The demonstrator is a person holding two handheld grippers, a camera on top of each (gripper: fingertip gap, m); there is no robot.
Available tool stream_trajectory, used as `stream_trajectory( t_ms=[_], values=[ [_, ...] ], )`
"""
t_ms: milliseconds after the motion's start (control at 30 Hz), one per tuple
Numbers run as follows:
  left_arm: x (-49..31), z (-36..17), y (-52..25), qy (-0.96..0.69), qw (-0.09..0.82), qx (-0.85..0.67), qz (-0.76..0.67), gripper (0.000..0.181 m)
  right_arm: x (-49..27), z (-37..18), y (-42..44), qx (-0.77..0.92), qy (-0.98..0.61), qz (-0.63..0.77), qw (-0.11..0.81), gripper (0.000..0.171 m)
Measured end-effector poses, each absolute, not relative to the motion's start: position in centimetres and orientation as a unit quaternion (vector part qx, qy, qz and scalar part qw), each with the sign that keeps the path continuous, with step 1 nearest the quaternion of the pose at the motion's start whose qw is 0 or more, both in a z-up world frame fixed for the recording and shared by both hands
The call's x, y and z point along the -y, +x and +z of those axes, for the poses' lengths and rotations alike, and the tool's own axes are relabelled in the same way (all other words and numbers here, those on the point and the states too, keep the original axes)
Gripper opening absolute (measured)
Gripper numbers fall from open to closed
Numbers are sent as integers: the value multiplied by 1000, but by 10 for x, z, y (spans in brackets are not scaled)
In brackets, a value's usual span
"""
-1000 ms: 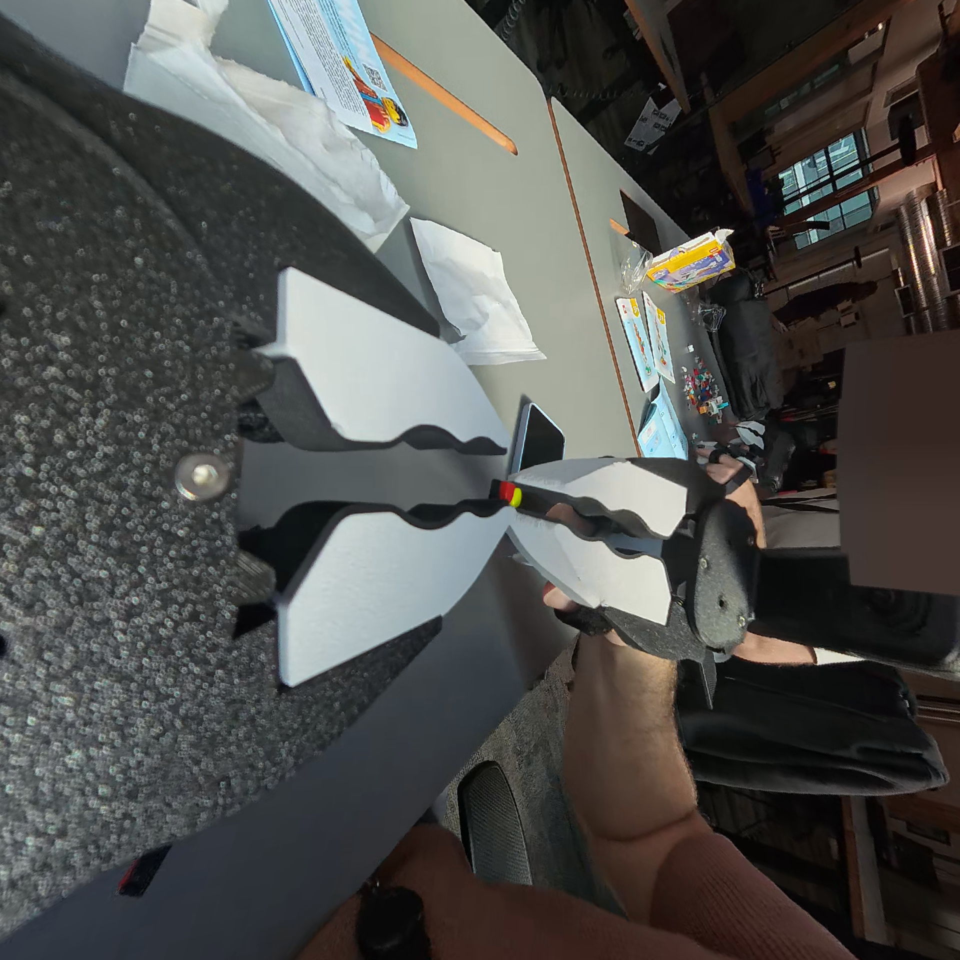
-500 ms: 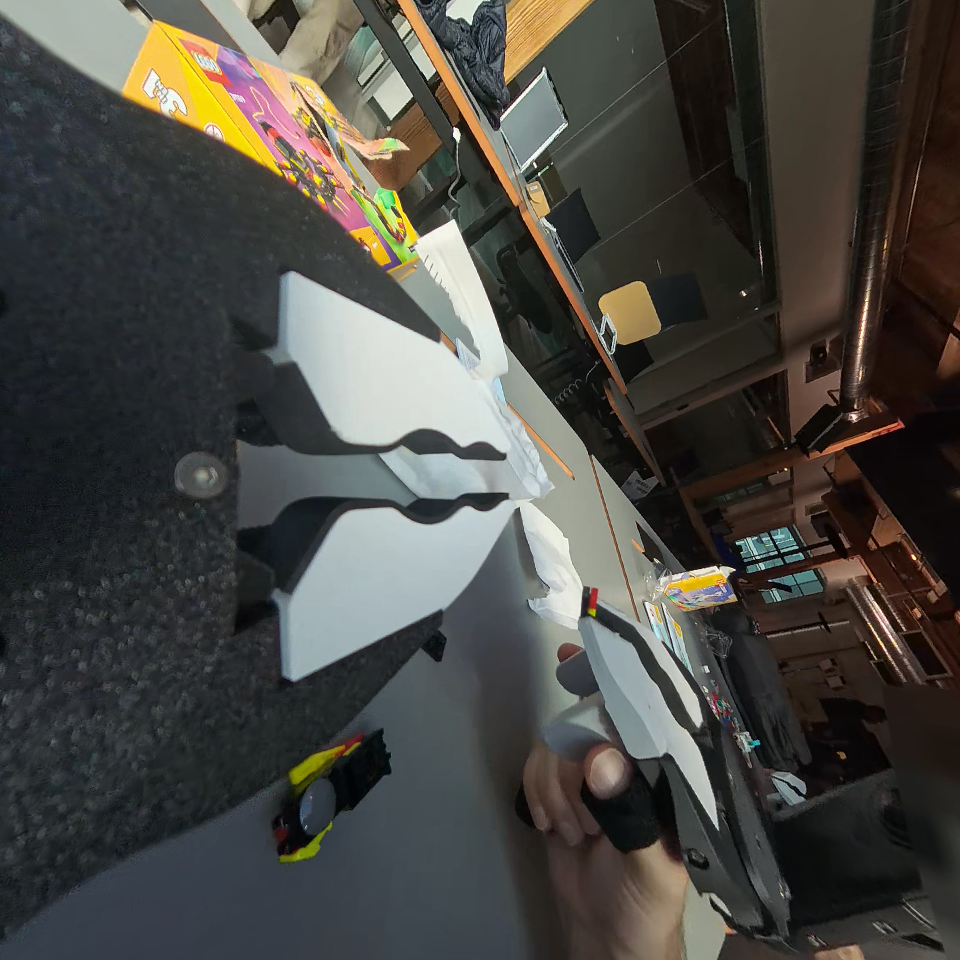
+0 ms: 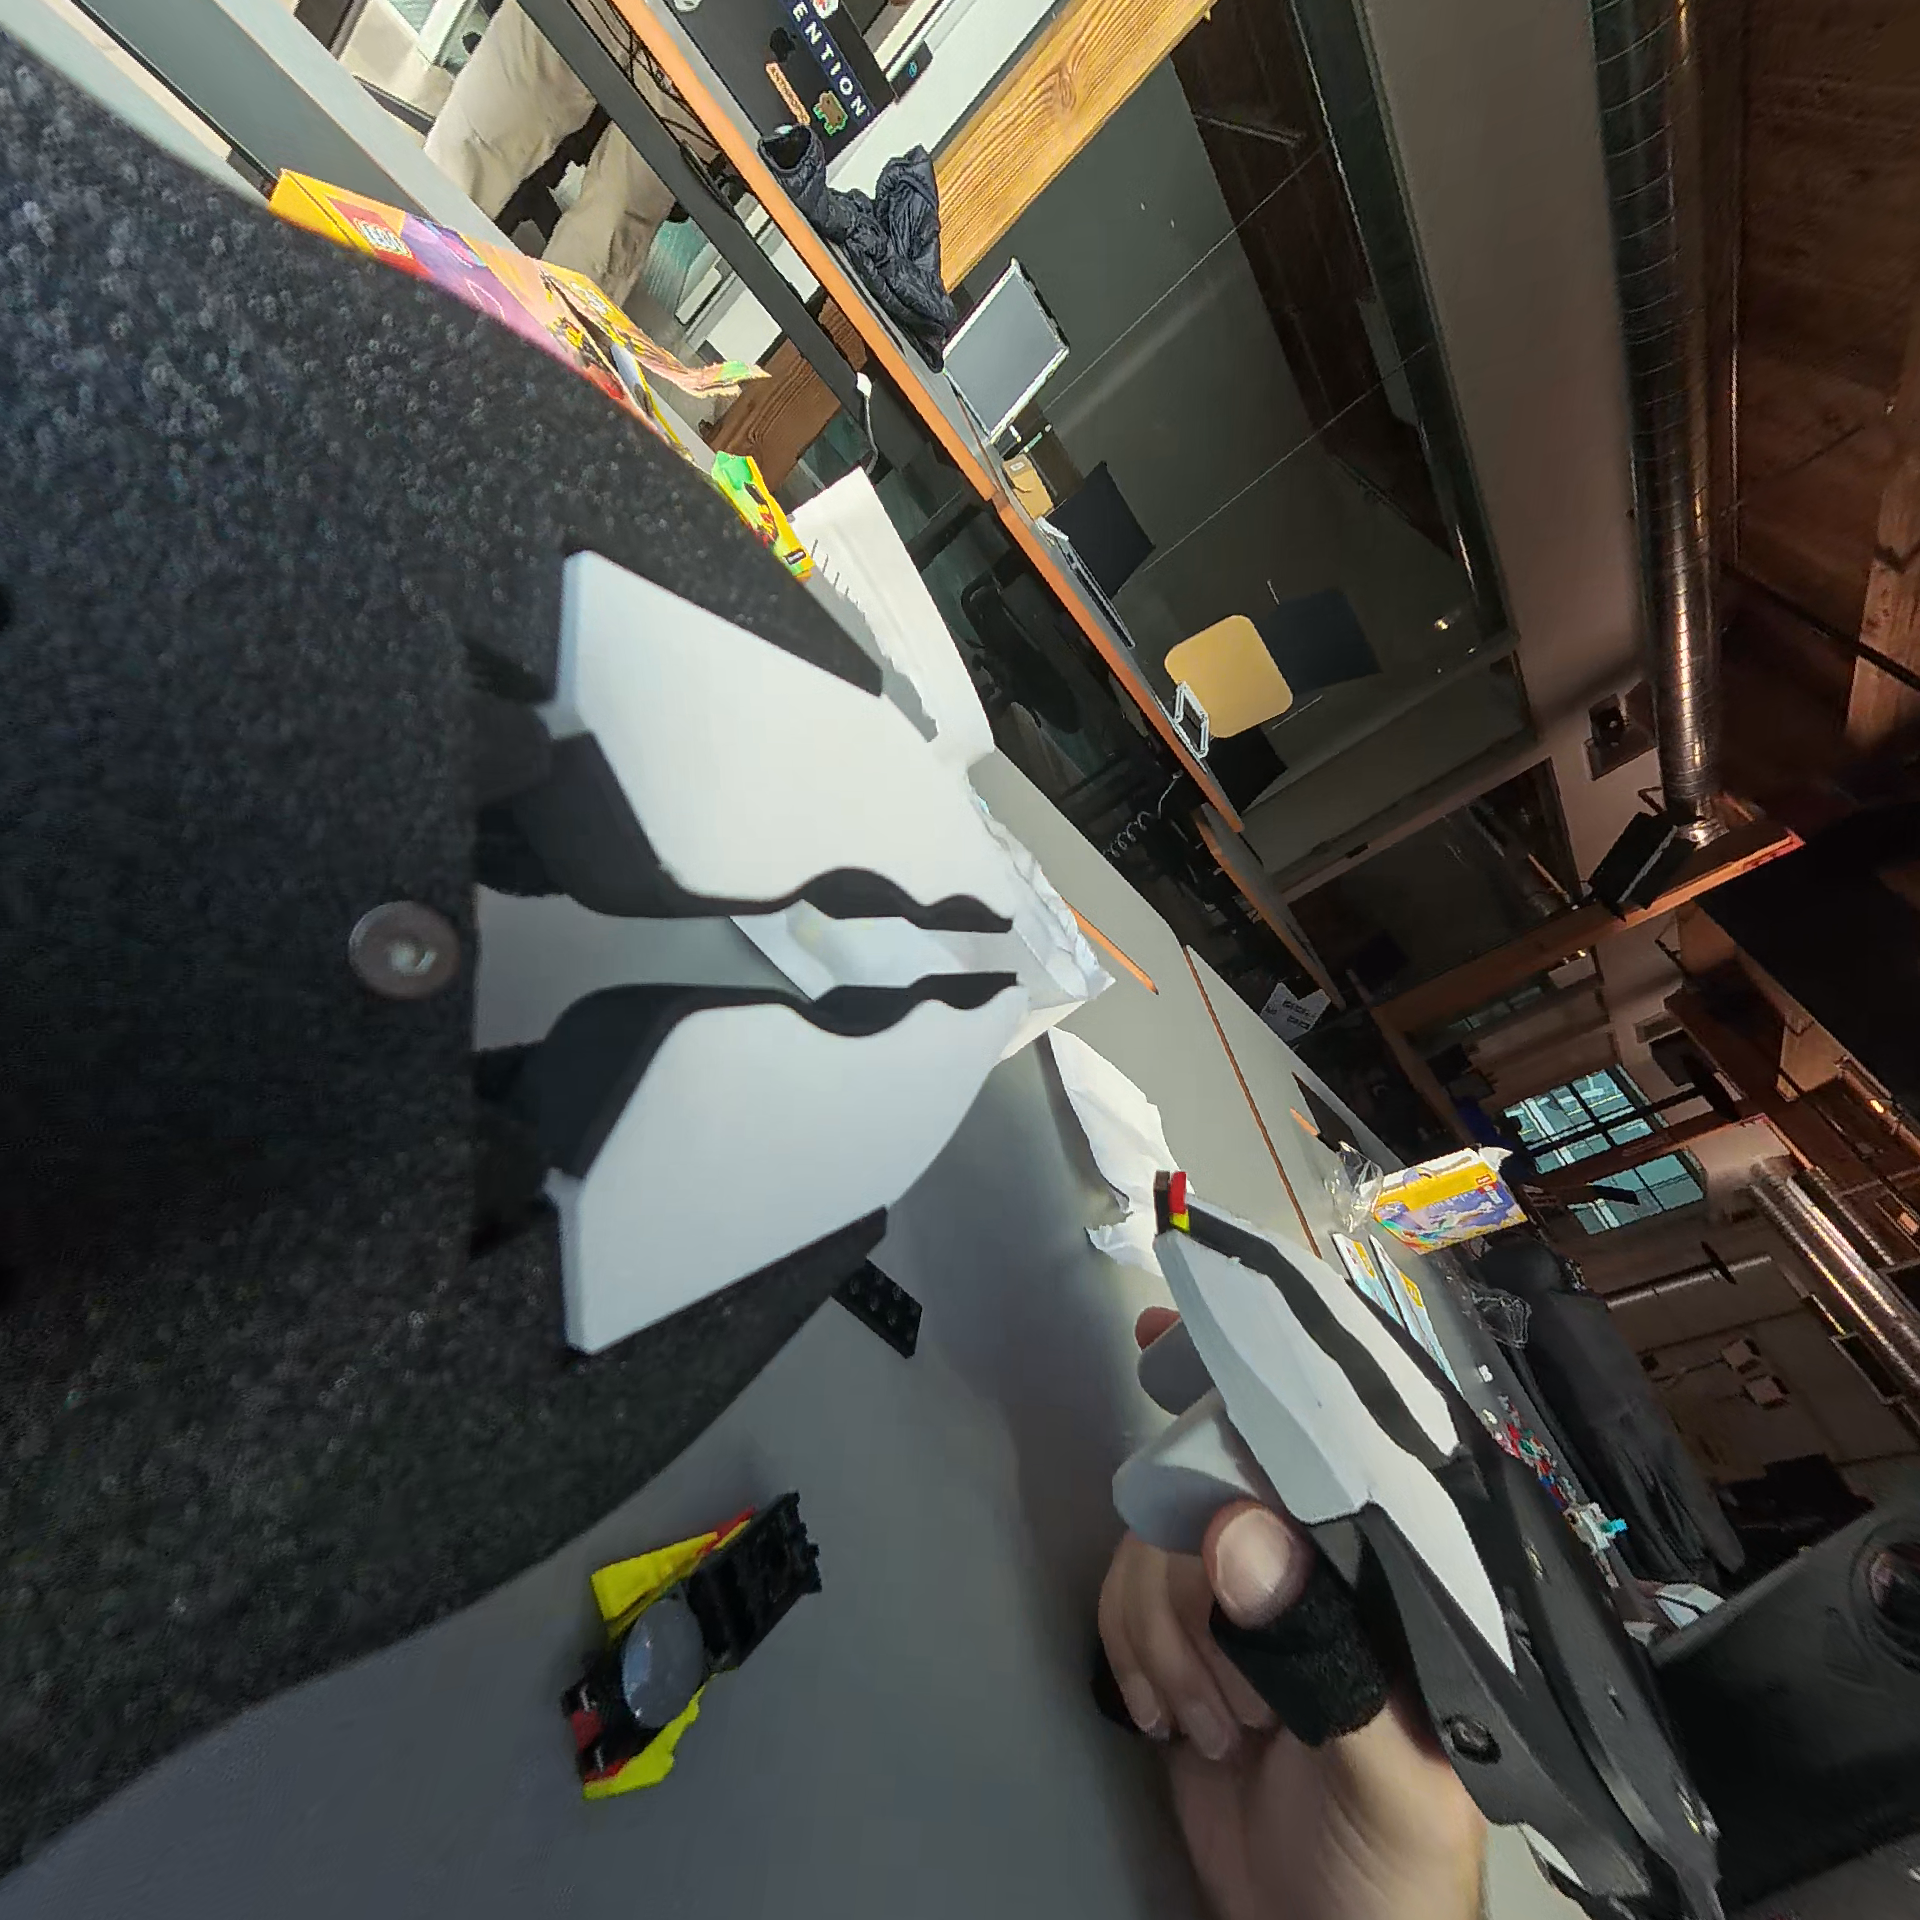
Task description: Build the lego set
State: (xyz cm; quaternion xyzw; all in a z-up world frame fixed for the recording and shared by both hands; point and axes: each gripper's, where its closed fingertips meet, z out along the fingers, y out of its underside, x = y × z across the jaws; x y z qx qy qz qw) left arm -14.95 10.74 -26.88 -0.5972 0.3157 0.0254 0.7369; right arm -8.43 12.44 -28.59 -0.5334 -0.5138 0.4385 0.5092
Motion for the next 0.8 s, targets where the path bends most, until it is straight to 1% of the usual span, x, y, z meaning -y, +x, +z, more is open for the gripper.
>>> stream_trajectory(
  t_ms=[200,400,500,600,700,800],
  values=[
    [-108,-270,-147,-597,735,-321,30,7,-121,-285,-83,517,-527,436,515,8],
    [-108,-271,-139,-599,735,-317,-18,7,-126,-276,-78,494,-528,463,513,8],
    [-109,-264,-153,-594,742,-311,-2,7,-129,-261,-91,475,-515,526,482,8],
    [-112,-262,-176,-581,745,-324,53,7,-129,-252,-108,503,-484,529,483,8],
    [-117,-264,-189,-602,746,-284,16,6,-127,-256,-118,514,-472,525,488,8],
    [-121,-268,-191,-613,740,-276,12,6,-126,-266,-115,506,-481,521,490,8]
  ],
)
